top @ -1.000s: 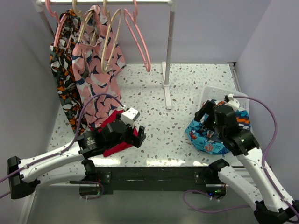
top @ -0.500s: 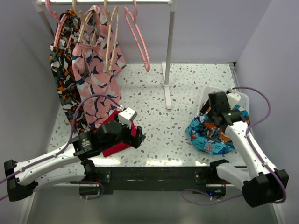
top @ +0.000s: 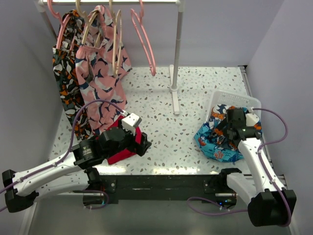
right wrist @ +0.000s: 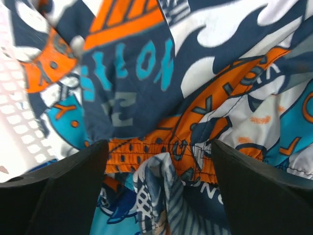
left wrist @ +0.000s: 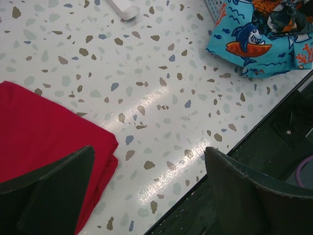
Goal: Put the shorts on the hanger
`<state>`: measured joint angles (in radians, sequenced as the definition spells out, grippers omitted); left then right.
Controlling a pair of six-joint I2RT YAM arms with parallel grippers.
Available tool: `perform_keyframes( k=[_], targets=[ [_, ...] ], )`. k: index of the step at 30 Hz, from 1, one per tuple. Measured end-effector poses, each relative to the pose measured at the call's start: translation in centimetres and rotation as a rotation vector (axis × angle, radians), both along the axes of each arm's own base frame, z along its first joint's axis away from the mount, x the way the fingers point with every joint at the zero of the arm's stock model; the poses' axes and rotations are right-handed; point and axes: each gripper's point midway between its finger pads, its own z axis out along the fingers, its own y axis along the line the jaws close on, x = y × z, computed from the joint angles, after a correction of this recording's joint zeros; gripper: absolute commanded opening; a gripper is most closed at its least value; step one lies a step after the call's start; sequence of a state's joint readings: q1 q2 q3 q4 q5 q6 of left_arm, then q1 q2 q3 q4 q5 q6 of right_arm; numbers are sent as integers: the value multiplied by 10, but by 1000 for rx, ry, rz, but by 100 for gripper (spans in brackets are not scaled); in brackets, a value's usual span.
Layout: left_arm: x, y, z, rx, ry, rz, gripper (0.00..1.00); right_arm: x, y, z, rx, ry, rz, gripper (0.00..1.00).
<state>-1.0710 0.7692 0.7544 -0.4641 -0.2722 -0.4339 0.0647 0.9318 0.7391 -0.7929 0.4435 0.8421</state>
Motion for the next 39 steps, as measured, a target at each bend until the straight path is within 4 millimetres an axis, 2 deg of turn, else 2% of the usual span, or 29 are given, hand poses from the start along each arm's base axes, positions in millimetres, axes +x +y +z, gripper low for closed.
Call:
perform_keyframes(
  k=[1, 3, 4, 5, 6, 7, 9, 11, 14, 15, 16, 23, 28, 31, 39],
  targets=[
    [0, 0, 1, -2, -1, 0, 100, -2, 1, -5, 7, 9, 1, 70],
    [0, 0, 1, -3, -1, 0, 100, -6, 4, -14, 22, 36, 0, 53],
    [0, 0, 1, -2, -1, 0, 100, -5, 5, -15, 27, 41, 2, 30],
    [0, 0, 1, -2, -1, 0, 100, -5, 5, -16, 30, 42, 5, 20],
    [0, 1, 1, -2, -1, 0, 100, -5, 6, -16, 33, 44, 8, 7],
    [0, 1, 1, -2, -1, 0, 100, -5, 7, -14, 40, 39, 9, 1],
    [0, 1, 1, -2, -1, 1, 100, -3, 8, -5, 42, 28, 12, 0],
    [0, 1, 1, -2, -1, 2, 100, 5, 8, 14, 41, -11, 15, 0],
    [0, 1, 1, -2, -1, 2, 100, 18, 8, 57, 38, -100, 21, 0],
    [0, 1, 1, -2, -1, 2, 100, 25, 7, 78, 34, -153, 23, 0],
    [0, 1, 0, -1, 0, 2, 100, 26, 7, 83, 34, -164, 23, 0],
    [0, 1, -2, 8, 4, 3, 100, 38, 5, 164, 9, -323, 41, 0],
    [1, 2, -4, 16, 6, 7, 100, 57, 10, 208, 12, -394, 87, 0],
    [2, 3, -5, 21, 6, 15, 100, 65, 20, 230, 33, -434, 143, 0],
    [12, 14, 2, 3, -10, 69, 100, 73, 67, 301, 168, -598, 382, 0]
  ],
)
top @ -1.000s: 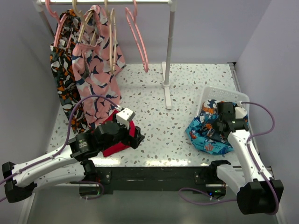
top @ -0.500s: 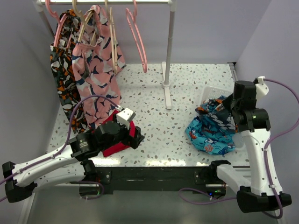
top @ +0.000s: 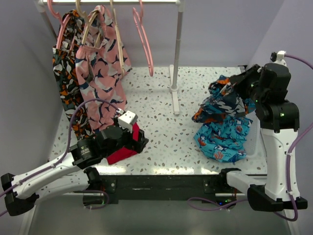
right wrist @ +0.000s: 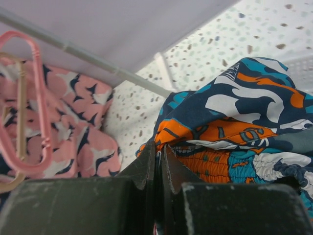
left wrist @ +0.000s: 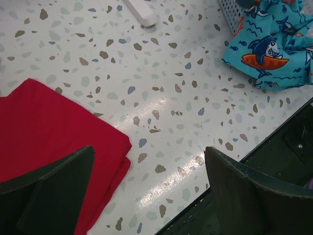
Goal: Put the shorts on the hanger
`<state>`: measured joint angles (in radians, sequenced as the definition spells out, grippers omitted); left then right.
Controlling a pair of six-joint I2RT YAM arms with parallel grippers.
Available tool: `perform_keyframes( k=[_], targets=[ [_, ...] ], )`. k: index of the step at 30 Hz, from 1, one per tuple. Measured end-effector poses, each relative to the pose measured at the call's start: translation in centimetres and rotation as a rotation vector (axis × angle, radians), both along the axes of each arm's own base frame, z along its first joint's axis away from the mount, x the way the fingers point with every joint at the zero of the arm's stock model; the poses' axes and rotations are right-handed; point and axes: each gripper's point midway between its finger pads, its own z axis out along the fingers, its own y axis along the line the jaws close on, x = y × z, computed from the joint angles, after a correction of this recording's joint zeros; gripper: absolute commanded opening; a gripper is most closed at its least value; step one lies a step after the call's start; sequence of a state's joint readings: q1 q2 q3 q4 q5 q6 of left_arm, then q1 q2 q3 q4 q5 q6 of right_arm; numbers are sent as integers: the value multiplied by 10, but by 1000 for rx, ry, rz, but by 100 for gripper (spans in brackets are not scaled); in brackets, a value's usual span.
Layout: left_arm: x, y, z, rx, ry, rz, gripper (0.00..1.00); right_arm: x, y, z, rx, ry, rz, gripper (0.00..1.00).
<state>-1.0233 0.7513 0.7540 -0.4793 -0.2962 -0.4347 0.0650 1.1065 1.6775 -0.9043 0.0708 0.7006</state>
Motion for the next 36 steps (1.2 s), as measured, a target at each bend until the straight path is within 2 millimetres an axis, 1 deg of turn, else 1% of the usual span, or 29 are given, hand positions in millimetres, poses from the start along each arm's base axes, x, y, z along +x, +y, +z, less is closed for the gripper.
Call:
perform_keyframes(
  k=[3, 4, 6, 8, 10, 11, 12, 13, 14, 15, 16, 17, 18, 19, 20, 21, 22, 23, 24, 25, 26, 28, 30, 31, 33, 34, 36],
  targets=[
    [4, 5, 4, -13, -10, 21, 100, -3, 16, 24, 28, -57, 91, 0],
    [5, 6, 5, -15, -11, 26, 100, -4, 22, 29, 38, -70, 122, 0],
    [8, 9, 6, -19, -14, 42, 100, -7, 40, 39, 57, -103, 203, 0],
    [12, 13, 7, -25, -18, 62, 100, -13, 66, 42, 66, -117, 302, 0],
    [15, 16, 7, -33, -23, 80, 100, -22, 99, 37, 71, -114, 417, 0],
    [16, 17, 6, -33, -23, 86, 100, -29, 120, 31, 71, -106, 485, 0],
    [17, 18, 6, -34, -23, 90, 100, -35, 138, 23, 72, -94, 549, 0],
    [17, 18, 6, -34, -21, 92, 100, -41, 155, 10, 71, -78, 603, 4],
    [17, 18, 6, -39, -18, 96, 100, -49, 169, -9, 67, -49, 652, 17],
    [17, 18, 6, -44, -15, 101, 100, -55, 180, -26, 62, -20, 684, 29],
    [18, 18, 6, -49, -12, 110, 100, -63, 194, -49, 57, 2, 728, 36],
    [19, 19, 6, -54, -9, 123, 100, -73, 204, -79, 38, 53, 762, 52],
    [20, 20, 6, -62, -4, 140, 100, -84, 212, -110, 10, 112, 794, 59],
    [20, 21, 6, -66, 0, 155, 100, -93, 217, -141, -25, 175, 815, 69],
    [22, 23, 4, -74, 8, 177, 100, -102, 220, -168, -63, 233, 836, 82],
    [22, 24, 2, -80, 18, 193, 100, -107, 219, -186, -89, 273, 834, 84],
    [22, 25, -4, -83, 32, 209, 98, -110, 214, -203, -115, 300, 827, 84],
    [22, 25, -10, -84, 45, 219, 97, -112, 207, -215, -138, 315, 809, 82],
    [21, 25, -18, -84, 64, 227, 96, -113, 199, -220, -153, 311, 791, 82],
    [19, 25, -30, -78, 88, 235, 95, -113, 194, -220, -160, 300, 774, 81],
    [18, 25, -40, -72, 110, 242, 94, -111, 189, -217, -167, 283, 756, 80],
    [13, 26, -62, -58, 153, 248, 93, -106, 183, -208, -182, 242, 724, 74],
    [7, 26, -83, -43, 201, 251, 91, -100, 179, -210, -214, 242, 696, 72],
    [5, 26, -89, -39, 215, 246, 88, -97, 177, -214, -232, 250, 685, 72],
    [1, 23, -99, -41, 247, 234, 85, -94, 174, -229, -277, 286, 667, 71],
    [-1, 20, -102, -50, 258, 222, 82, -95, 172, -239, -302, 312, 664, 71],
    [-6, 13, -106, -75, 275, 183, 81, -101, 164, -259, -345, 359, 662, 71]
  ],
)
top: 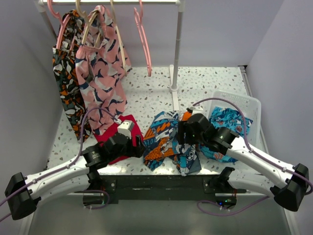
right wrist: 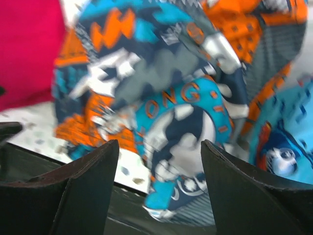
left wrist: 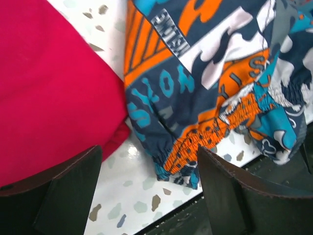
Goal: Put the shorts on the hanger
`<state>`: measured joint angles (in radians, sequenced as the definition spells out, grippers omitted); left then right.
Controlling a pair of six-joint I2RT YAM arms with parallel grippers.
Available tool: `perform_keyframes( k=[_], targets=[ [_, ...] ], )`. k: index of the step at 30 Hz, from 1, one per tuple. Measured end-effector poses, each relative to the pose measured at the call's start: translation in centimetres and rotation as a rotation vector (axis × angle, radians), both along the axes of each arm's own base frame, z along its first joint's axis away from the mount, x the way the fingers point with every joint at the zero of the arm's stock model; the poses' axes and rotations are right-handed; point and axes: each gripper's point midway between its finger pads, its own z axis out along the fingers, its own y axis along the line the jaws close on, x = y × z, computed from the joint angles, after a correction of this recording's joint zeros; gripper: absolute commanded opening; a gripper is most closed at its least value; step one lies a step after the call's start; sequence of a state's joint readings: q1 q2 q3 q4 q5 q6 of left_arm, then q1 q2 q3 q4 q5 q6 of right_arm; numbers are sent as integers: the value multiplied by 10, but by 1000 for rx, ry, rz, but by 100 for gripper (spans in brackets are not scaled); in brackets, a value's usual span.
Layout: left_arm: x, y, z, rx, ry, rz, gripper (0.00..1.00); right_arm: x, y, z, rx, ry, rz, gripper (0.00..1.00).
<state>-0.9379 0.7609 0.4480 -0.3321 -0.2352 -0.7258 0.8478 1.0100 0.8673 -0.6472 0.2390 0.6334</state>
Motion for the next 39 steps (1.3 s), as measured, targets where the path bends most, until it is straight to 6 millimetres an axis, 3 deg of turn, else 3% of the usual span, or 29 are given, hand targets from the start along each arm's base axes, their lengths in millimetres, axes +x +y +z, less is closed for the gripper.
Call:
perform_keyframes(
  k=[3, 11, 21, 24, 26, 27, 28, 29, 30, 31, 33, 36, 39],
  targets=[
    [-13, -12, -10, -40, 27, -60, 81, -12, -14, -16, -60, 34, -1, 71],
    [-46, -24, -37, -57, 121, -148, 76, -27, -36, -18, -51, 24, -31, 70],
    [-70, -34, -66, -45, 212, -160, 71, -34, -36, -53, -60, 87, -53, 68],
    [-67, -40, -69, -52, 208, -139, 70, -29, -30, -59, -46, 89, -65, 60],
    [-63, -46, -69, -68, 196, -120, 66, -24, -25, -61, -38, 82, -79, 44],
    [-60, -48, -69, -75, 189, -109, 59, -21, -22, -61, -30, 78, -85, 35],
    [-58, -50, -69, -81, 181, -95, 52, -18, -19, -61, -20, 73, -92, 14],
    [-57, -51, -69, -85, 176, -87, 45, -16, -18, -61, -18, 69, -92, 6],
    [-55, -52, -69, -88, 170, -77, 28, -14, -17, -61, -17, 66, -98, 0],
    [-52, -52, -68, -91, 160, -61, 18, -12, -17, -61, -20, 64, -107, 0],
    [-46, -51, -69, -87, 146, -26, 0, -9, -18, -56, -31, 56, -127, 0],
    [-35, -42, -67, -44, 121, 53, 0, 2, -16, -30, -16, 4, -151, 0],
    [-17, -38, -33, -42, 42, 122, 0, 17, -10, 23, 45, -100, -163, 0]
  ],
)
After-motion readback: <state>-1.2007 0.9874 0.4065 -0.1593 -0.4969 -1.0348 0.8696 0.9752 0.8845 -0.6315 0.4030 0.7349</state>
